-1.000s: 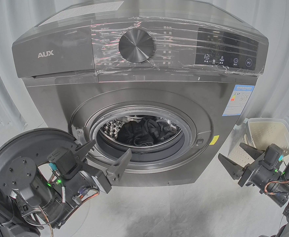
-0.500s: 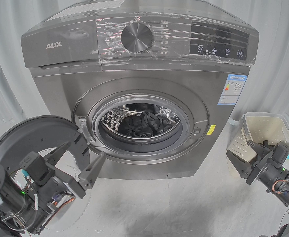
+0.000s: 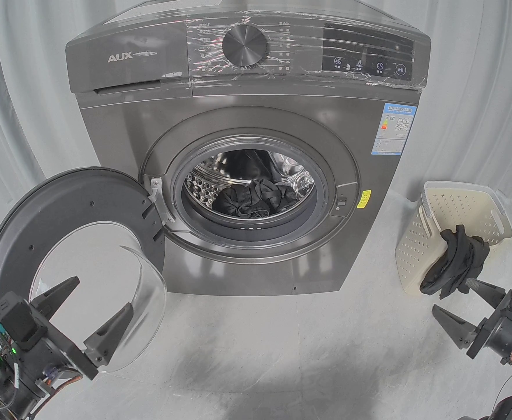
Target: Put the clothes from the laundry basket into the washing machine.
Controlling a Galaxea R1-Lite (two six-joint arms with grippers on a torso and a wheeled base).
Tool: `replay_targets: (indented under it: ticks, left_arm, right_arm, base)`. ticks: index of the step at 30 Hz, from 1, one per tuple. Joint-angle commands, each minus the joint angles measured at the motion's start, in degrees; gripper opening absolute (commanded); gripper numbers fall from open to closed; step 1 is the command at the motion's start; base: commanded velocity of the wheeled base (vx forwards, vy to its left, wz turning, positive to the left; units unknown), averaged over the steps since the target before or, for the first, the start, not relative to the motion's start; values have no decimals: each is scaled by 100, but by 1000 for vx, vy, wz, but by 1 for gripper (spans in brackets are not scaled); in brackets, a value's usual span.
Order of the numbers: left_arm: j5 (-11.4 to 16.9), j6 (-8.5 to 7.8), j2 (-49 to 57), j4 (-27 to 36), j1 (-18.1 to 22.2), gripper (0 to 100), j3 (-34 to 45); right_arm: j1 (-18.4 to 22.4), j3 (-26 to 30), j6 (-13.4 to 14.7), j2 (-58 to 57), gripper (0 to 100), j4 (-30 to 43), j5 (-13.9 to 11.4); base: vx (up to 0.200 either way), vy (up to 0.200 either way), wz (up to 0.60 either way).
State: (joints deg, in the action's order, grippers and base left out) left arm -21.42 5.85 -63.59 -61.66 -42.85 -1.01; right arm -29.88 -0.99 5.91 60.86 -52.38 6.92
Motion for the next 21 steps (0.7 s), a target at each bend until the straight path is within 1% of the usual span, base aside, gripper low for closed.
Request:
replay_targets:
  ticks: [1,3,5,6,7,8,11,13,16,17,18,19,21]
  left_arm:
    - [-29,-31,1305,664,242,100,101]
    - [-20,-5,1419,752,506,100,101]
    - [-11,21,1639,963,673,100,101]
    - [-3,21,1797,1165,769,100,101]
    - [-3,21,1797,1165,769,100,101]
    - [6,30,2026,1525,910,100,101]
    - [24,56,2579,2132,1112,100,101]
    - [41,127,3028,2562,1209,100,101]
    - [164,346,3634,3301,1402,100,101]
    - [287,443,3959,3661,1534,100,101]
    - [384,487,4197,3881,1657,100,101]
    - [437,496,4328,3969,1719,100,101]
    - [648,513,4680,4206,1921,100,101]
  right_arm:
    - [545,99,-46,-1383,100,782,-7]
    - [712,99,-73,-1700,100,1134,-7]
    - [905,99,-73,-2034,100,1503,-16]
    - [1002,99,-73,-2227,100,1696,-24]
    - [1010,99,-73,-2262,100,1714,-24]
    - [1160,99,-64,-2587,100,2022,-42]
    - [1467,99,-90,-3212,100,2540,-68]
    - [1643,99,-125,-3633,100,2821,-86]
    - [1933,99,-240,-4231,100,3357,-148]
    - [2100,99,-336,-4530,100,3639,-253]
    - [2232,99,-372,-4758,100,3814,-376]
    - [2302,99,-380,-4864,100,3894,-446]
    - [2505,99,-389,-5198,100,4131,-640]
  base:
    - [-200,0,0]
    - [-200,0,0]
    - [0,0,0]
    - [0,0,0]
    - [0,0,0]
    - [0,0,0]
    - [0,0,0]
    - [0,0,0]
    - [0,0,0]
    - [0,0,0]
    - [0,0,0]
    - [0,0,0]
    - [0,0,0]
